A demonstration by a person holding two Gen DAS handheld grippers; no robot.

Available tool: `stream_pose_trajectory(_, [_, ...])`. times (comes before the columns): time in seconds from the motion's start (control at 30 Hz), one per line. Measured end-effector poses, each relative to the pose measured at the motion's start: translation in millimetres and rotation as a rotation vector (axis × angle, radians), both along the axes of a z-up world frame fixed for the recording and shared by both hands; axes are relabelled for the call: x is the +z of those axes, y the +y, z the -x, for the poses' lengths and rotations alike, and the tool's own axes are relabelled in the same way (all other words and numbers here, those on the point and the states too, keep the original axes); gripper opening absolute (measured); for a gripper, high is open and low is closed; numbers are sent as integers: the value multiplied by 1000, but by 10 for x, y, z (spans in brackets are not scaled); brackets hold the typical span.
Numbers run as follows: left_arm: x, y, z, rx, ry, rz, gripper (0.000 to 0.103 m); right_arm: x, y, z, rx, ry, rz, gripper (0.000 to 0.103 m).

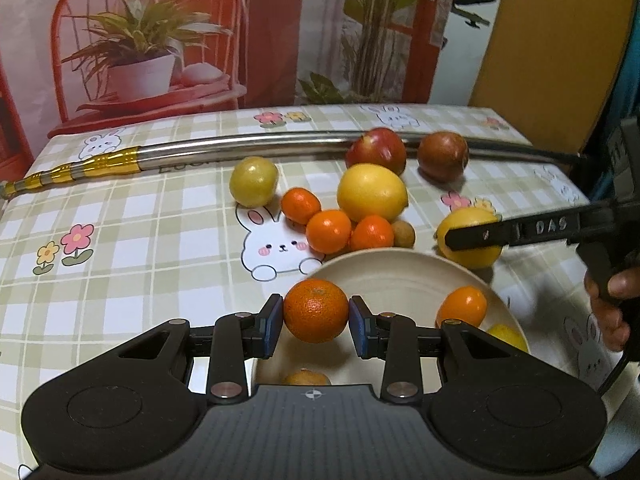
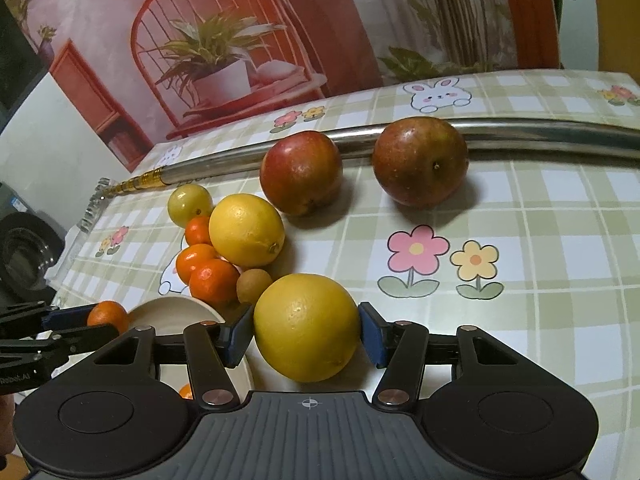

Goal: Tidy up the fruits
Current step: 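Carry the tangerine and lemon toward the white plate with both tools, then open the left gripper to drop the tangerine onto the plate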

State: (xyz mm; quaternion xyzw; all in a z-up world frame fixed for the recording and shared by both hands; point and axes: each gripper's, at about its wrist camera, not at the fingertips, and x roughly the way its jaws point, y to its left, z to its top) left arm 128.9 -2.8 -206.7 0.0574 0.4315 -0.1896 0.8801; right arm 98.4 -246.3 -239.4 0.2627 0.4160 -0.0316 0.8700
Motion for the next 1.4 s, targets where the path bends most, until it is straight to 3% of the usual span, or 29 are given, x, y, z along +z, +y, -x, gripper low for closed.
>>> stream_pose_trajectory(0.3, [-109, -35, 5, -6, 23, -50, 37, 62, -37, 161, -49, -40, -13, 51])
stream_pose_trajectory(0.73, [-159, -15, 130, 19, 32, -59, 38, 232, 20, 203, -43, -67, 35, 51])
stream_pose_trajectory(1.17, [13, 141, 111, 58, 6, 61, 43, 408, 202, 91, 37, -77, 72, 51])
stream_pose_trajectory(1.4, [231, 415, 58, 157, -52, 100, 43, 471, 433, -98, 160, -59, 113, 51])
